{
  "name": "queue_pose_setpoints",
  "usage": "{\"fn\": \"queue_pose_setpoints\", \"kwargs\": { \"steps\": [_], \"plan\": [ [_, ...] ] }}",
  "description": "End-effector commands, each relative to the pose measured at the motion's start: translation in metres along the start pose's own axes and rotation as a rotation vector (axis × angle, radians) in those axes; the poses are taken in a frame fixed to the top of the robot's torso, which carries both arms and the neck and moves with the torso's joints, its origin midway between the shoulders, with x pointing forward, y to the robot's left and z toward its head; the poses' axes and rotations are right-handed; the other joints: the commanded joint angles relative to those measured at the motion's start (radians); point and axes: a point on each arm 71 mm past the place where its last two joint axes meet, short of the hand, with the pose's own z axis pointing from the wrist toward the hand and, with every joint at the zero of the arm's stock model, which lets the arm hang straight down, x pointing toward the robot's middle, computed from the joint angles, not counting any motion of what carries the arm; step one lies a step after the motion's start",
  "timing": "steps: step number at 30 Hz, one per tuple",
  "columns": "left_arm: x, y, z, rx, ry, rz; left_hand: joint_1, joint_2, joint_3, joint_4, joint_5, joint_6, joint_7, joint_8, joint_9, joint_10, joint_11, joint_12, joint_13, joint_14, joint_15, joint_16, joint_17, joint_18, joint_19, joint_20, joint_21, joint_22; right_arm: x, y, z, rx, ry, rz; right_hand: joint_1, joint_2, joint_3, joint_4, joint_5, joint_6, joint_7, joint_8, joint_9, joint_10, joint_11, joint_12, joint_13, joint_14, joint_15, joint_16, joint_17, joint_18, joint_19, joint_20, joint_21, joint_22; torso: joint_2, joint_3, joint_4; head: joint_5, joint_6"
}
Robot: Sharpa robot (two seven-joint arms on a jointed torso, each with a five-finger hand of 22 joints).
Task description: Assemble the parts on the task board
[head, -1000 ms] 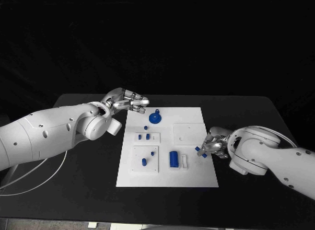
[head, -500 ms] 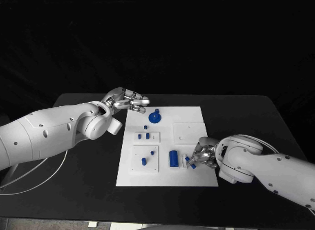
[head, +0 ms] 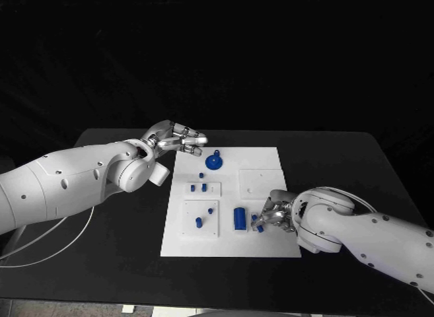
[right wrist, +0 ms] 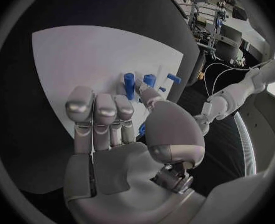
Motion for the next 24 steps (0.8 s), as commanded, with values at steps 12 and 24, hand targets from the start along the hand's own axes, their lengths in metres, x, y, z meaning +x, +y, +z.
{"fn": "queue_pose_setpoints", "kwargs": {
  "steps": [12, 24],
  "plan": [
    [0.0028, -0.0015, 0.0008, 0.008, 0.019, -0.003, 0.001, 0.012, -0.001, 0.000, -0.001, -0.007, 0.002, 0.002, 0.002, -0.007, -0.002, -0.002, 0.001, -0.009, 0.002, -0.003, 0.002, -0.002, 0.001, 0.008, 0.006, -0.002, 0.0015, 0.0051, 0.0044, -0.011, -0.005, -0.014, -0.015, -0.005, 0.000, 0.025, -0.021, 0.005, 0.000, 0.001, -0.005, 0.008, 0.004, 0.007, 0.002, -0.002, -0.007, 0.003, -0.004, -0.016, 0.041, -0.006, -0.006, 0.111, 0.000, -0.0005, 0.0001, 0.002, -0.002],
    [0.0030, -0.0013, 0.0009, 0.005, 0.020, -0.002, 0.001, 0.012, -0.001, 0.000, -0.001, -0.007, 0.002, 0.002, 0.002, -0.007, -0.002, -0.002, 0.001, -0.009, 0.002, -0.003, 0.002, -0.002, 0.001, 0.008, 0.006, -0.002, 0.0018, 0.0040, 0.0069, -0.005, 0.005, -0.022, -0.053, -0.059, 0.000, 0.139, -0.194, 0.011, 0.002, 0.001, -0.009, 0.007, 0.006, 0.004, 0.000, -0.003, -0.005, 0.003, -0.005, -0.015, 0.041, -0.005, -0.009, 0.110, 0.000, -0.0001, 0.0004, 0.002, -0.003]
  ]
}}
